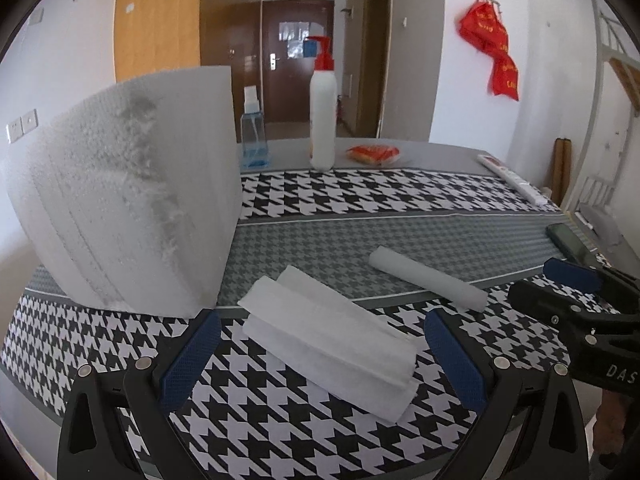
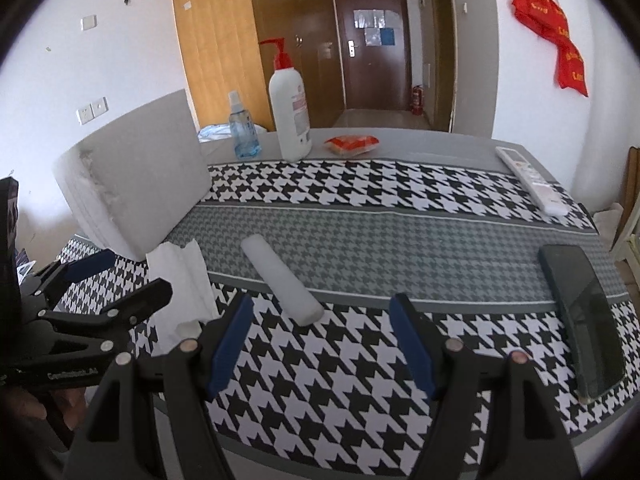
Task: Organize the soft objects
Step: 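Reach the left gripper toward the white folded tissues on the table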
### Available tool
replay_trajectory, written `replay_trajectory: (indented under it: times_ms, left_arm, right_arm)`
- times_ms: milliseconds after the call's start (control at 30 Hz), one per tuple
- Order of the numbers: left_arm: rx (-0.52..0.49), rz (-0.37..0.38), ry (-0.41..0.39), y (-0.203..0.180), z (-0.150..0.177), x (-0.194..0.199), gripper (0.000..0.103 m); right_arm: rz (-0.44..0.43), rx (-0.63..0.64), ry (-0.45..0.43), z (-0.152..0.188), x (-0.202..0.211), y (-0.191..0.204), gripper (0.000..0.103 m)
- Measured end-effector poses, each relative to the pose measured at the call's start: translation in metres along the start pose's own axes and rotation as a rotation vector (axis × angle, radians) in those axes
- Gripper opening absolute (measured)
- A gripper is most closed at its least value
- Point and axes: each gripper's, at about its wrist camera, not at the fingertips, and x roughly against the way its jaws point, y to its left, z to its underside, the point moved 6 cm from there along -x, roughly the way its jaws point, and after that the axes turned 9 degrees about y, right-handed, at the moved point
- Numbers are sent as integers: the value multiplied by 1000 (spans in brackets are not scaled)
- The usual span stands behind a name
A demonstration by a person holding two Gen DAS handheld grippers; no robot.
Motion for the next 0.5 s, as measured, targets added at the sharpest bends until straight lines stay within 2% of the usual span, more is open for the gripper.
replay_trajectory:
  times_ms: [300,500]
  left_arm:
    - [1,-40,66,0,1,-16,102]
    - [-6,-69,80,-1,-1,-18,102]
  right_arm:
    - [-23,5,51,2,-14,-3,75]
    - [-28,20,84,-3,-24,-1,75]
